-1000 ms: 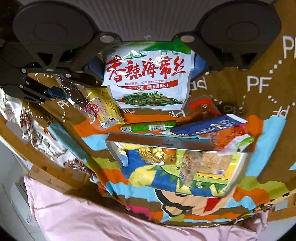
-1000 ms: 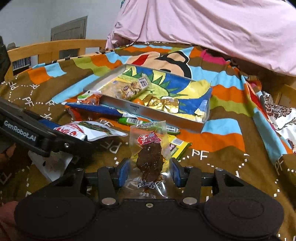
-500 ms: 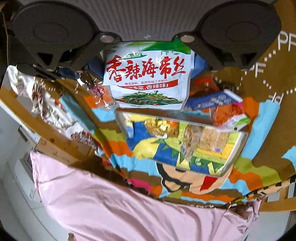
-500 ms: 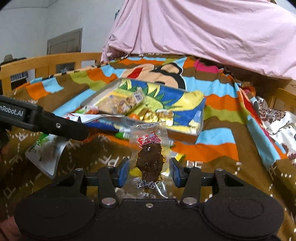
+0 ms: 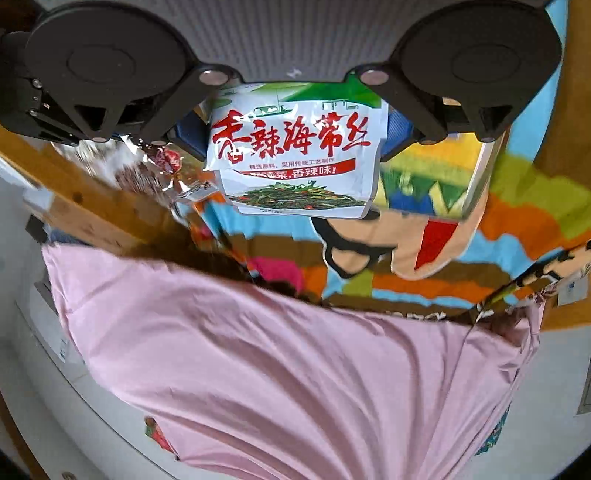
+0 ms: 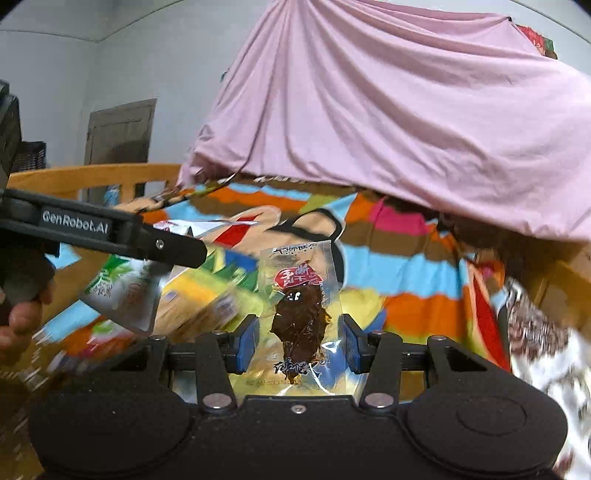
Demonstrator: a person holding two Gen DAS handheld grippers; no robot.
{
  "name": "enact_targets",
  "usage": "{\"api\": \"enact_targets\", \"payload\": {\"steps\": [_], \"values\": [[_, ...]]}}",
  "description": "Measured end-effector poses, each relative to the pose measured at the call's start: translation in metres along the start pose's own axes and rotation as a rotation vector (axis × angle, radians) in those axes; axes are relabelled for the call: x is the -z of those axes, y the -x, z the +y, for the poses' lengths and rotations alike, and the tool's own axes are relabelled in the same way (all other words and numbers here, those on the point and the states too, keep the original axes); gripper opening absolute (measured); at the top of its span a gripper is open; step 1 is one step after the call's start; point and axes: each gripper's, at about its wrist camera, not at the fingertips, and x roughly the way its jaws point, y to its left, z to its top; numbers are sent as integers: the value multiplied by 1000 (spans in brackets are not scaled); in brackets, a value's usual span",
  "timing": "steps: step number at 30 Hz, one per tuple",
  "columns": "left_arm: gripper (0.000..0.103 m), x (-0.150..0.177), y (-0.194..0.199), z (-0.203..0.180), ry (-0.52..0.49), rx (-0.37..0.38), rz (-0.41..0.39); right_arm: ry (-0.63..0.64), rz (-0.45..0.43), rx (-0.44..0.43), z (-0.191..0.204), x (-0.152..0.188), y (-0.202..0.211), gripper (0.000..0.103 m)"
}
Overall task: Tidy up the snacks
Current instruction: 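Carry the vegetable bag and meat snack over the tray with both grippers, then release both snacks into the tray and withdraw both grippers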
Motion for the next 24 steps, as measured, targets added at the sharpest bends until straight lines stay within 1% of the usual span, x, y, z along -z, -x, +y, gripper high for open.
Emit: {"api": "enact_targets", "payload": {"steps": [2, 5, 10, 15, 19, 24], "values": [[95, -8, -20, 3, 14, -7, -5, -16, 7, 18, -10, -6, -22, 49], [95, -15, -51, 7, 8, -20, 0, -35, 22, 39, -19, -9, -54, 49], [95, -14, -93, 12, -22, -38, 46, -40, 91, 55, -20, 5, -101, 49], [95, -3, -124, 17, -38, -59, 114, -49, 165, 48, -17, 30, -128, 49], [95, 10, -140, 18, -43, -76, 161, -64, 225, 41, -16, 43, -145, 49], [95, 24, -152, 15, -70, -98, 200, -56, 260, 30, -15, 52, -155, 49]]}}
